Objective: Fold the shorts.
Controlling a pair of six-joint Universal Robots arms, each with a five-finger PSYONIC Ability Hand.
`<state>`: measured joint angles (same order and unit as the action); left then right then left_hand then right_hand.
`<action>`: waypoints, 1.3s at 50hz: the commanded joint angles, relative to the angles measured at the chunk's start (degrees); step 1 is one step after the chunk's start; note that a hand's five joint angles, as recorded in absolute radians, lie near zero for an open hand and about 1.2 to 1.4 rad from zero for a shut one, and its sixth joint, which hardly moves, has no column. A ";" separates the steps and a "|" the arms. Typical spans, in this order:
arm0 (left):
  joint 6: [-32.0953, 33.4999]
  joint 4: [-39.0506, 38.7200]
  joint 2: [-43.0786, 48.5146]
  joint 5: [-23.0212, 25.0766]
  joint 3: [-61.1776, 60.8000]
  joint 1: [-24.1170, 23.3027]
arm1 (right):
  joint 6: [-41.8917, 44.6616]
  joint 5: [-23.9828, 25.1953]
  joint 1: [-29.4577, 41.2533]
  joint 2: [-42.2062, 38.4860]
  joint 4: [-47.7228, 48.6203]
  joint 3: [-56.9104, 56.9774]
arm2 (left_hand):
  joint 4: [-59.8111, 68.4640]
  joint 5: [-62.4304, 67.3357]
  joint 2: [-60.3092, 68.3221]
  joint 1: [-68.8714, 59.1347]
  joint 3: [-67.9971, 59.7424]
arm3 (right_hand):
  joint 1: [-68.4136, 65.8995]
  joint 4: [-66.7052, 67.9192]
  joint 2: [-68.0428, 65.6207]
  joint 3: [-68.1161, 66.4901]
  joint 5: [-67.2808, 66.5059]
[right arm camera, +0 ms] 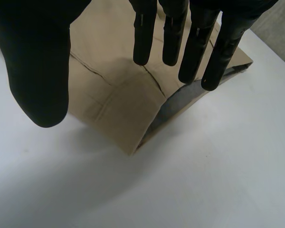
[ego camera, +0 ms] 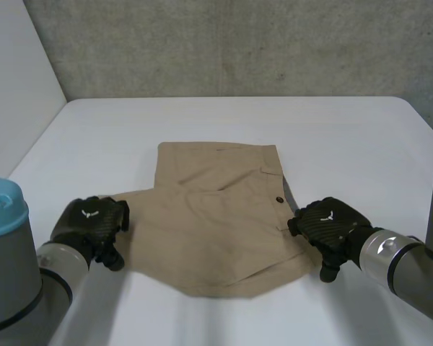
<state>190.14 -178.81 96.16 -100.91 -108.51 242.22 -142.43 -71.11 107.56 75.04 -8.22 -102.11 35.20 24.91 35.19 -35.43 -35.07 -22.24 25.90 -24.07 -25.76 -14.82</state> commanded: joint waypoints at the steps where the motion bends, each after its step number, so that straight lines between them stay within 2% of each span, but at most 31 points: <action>1: -0.74 0.12 -0.10 0.01 -2.14 -0.35 | 0.92 -0.08 -0.25 -2.27 5.32 -1.33 | 9.33 9.62 9.34 -9.10 -9.45 | -10.88 7.23 -9.06 -7.36 -8.31; 8: -1.26 1.35 -0.10 0.10 -3.02 -0.35 | 1.01 -0.26 -0.16 -4.55 7.96 -1.60 | 9.33 9.62 9.34 -9.10 -9.45 | -13.06 9.41 -11.24 -9.55 -10.49; 15: -1.26 1.71 -0.45 0.28 -4.34 -0.26 | 1.01 -0.08 -0.07 -5.34 11.21 -2.13 | 9.33 9.62 9.34 -9.10 -9.45 | -23.99 20.33 -22.17 -20.47 -21.41; 19: -1.26 1.62 -0.45 0.36 -5.04 0.01 | 1.01 0.00 -0.07 -6.31 11.74 -1.86 | 9.33 9.62 9.34 -9.10 -9.45 | -40.77 37.12 -38.95 -37.26 -38.20; 21: -1.26 1.53 -0.45 0.36 -5.39 0.18 | 0.84 0.09 -0.07 -6.14 12.18 -1.60 | 9.33 9.62 9.34 -9.10 -9.45 | -57.65 54.00 -55.83 -54.14 -55.08; 32: -1.18 0.74 0.52 0.54 -5.66 2.03 | 0.49 1.85 0.11 -5.87 12.00 -1.16 | 5.63 5.92 5.64 -5.40 -5.76 | -57.76 54.10 -55.93 -54.24 -55.18; 36: -1.00 -1.89 0.60 0.54 -5.48 2.90 | -1.36 1.85 -0.33 -5.70 12.09 -0.90 | 5.46 5.75 5.47 -5.23 -5.59 | -57.76 54.10 -55.93 -54.24 -55.18; 45: -0.65 -4.80 5.25 0.54 -2.42 4.75 | -18.49 0.53 -0.60 -6.05 11.39 3.85 | 5.63 5.92 5.64 -5.40 -5.75 | -57.76 54.10 -55.93 -54.24 -55.18; 50: -0.56 -4.80 9.56 0.54 0.40 5.19 | -22.45 0.62 -0.34 -6.58 10.95 5.87 | 5.63 5.92 5.64 -5.40 -5.76 | -57.76 54.10 -55.93 -54.24 -55.18; 55: -0.56 -4.80 13.94 0.54 3.30 5.19 | -22.19 0.44 0.11 -6.40 10.42 6.40 | 6.13 6.42 6.14 -5.90 -6.26 | -57.76 54.10 -55.93 -54.24 -55.18; 59: -0.56 -4.88 17.04 0.54 6.20 5.19 | -22.28 0.44 0.19 -7.10 10.16 7.10 | 13.00 13.29 13.01 -12.76 -13.12 | -57.76 54.10 -55.93 -54.24 -55.18; 60: -0.56 -5.15 17.21 0.54 6.99 5.19 | -22.19 0.36 0.28 -7.63 10.16 7.19 | 26.52 26.81 26.53 -26.29 -26.64 | -57.76 54.10 -55.93 -54.24 -55.18; 62: -0.56 -5.50 17.21 0.54 7.96 5.10 | -22.19 0.27 0.28 -7.81 10.16 7.28 | 44.71 45.00 44.72 -44.48 -44.84 | -57.76 54.10 -55.93 -54.24 -55.18; 65: -0.56 -5.41 16.51 0.72 9.28 4.93 | -21.93 -1.22 0.28 -7.72 9.63 7.80 | 44.80 45.09 44.81 -44.57 -44.93 | -57.76 54.10 -55.93 -54.24 -55.18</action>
<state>189.59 -183.89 112.78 -100.37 -102.08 247.41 -164.94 -70.75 107.75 67.82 1.97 -94.97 52.74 42.32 52.75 -54.91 -52.59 -55.33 67.94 -66.99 -67.50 -56.25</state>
